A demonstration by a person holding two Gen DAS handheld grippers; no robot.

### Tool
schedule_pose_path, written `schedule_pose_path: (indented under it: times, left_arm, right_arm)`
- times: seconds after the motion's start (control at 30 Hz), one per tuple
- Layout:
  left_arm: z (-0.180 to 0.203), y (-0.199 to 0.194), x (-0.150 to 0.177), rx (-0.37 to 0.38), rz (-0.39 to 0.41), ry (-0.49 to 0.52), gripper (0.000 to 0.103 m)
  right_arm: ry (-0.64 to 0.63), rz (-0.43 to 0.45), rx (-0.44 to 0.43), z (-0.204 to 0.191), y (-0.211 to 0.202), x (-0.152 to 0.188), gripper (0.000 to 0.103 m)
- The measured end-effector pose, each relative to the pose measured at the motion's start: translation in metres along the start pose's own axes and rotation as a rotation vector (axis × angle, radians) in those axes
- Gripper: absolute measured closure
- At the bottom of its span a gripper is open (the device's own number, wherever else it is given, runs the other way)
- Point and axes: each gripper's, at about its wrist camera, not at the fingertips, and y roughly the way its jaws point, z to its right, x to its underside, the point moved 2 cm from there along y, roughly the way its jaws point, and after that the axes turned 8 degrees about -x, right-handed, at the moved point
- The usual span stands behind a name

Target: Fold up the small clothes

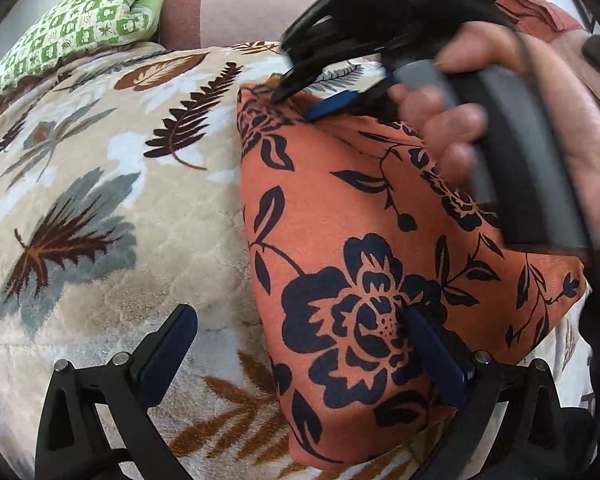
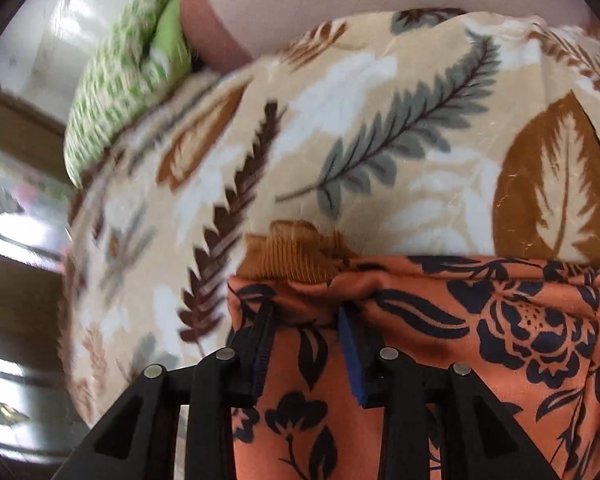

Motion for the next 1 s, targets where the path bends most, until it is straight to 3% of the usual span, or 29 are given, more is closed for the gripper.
schedule_pose_path:
  times: [0.13,0.27,0.3,0.33,0.37,0.47,0.57,0.6,0.63,0.67,0.73,0.83,0.87,1.0]
  left_arm:
    - [-0.004,0.002,-0.003,0.027,-0.033,-0.029,0.000]
    - [-0.005,0.001,-0.005,0.023,-0.034,-0.041,0.000]
    - [-0.005,0.000,-0.005,0.018,-0.027,-0.040,0.000]
    - [-0.005,-0.001,-0.005,0.012,-0.021,-0.036,0.000]
    - [-0.004,-0.002,-0.004,0.007,-0.015,-0.032,0.000]
    - [0.000,-0.004,-0.001,-0.011,0.005,-0.017,0.000]
    - [0.004,-0.006,0.001,-0.036,0.032,0.018,0.000]
    - [0.007,-0.007,0.002,-0.051,0.042,0.038,0.000]
    - [0.007,-0.009,0.002,-0.064,0.062,0.047,0.000]
    - [0.007,-0.010,0.003,-0.077,0.074,0.053,0.000]
    - [0.009,-0.014,0.003,-0.101,0.089,0.068,0.000]
    - [0.011,-0.014,0.002,-0.111,0.089,0.077,0.000]
    - [0.011,-0.014,0.001,-0.109,0.088,0.077,0.000]
    - [0.009,-0.012,0.001,-0.092,0.072,0.065,0.000]
  right_arm:
    - [0.040,0.066,-0.063,0.009,-0.049,0.016,0.067]
    - [0.028,0.113,-0.120,0.021,-0.115,0.062,0.066]
    - [0.024,0.122,-0.122,0.026,-0.126,0.073,0.062]
    - [0.021,0.127,-0.120,0.029,-0.138,0.084,0.047]
    - [0.023,0.129,-0.106,0.034,-0.151,0.098,0.041]
    - [0.038,0.129,-0.035,0.053,-0.172,0.139,0.042]
    - [0.080,0.136,0.118,0.097,-0.169,0.171,0.044]
    - [0.123,0.093,0.195,0.114,-0.157,0.178,0.033]
    - [0.196,0.082,0.148,0.132,-0.148,0.185,0.032]
    - [0.240,0.125,0.091,0.140,-0.151,0.189,0.032]
    - [0.236,0.151,0.068,0.134,-0.161,0.185,0.033]
    - [0.091,0.243,0.207,0.100,-0.184,0.172,0.033]
    - [0.057,0.272,0.213,0.090,-0.190,0.168,0.033]
    - [-0.034,0.341,0.107,0.048,-0.195,0.155,0.033]
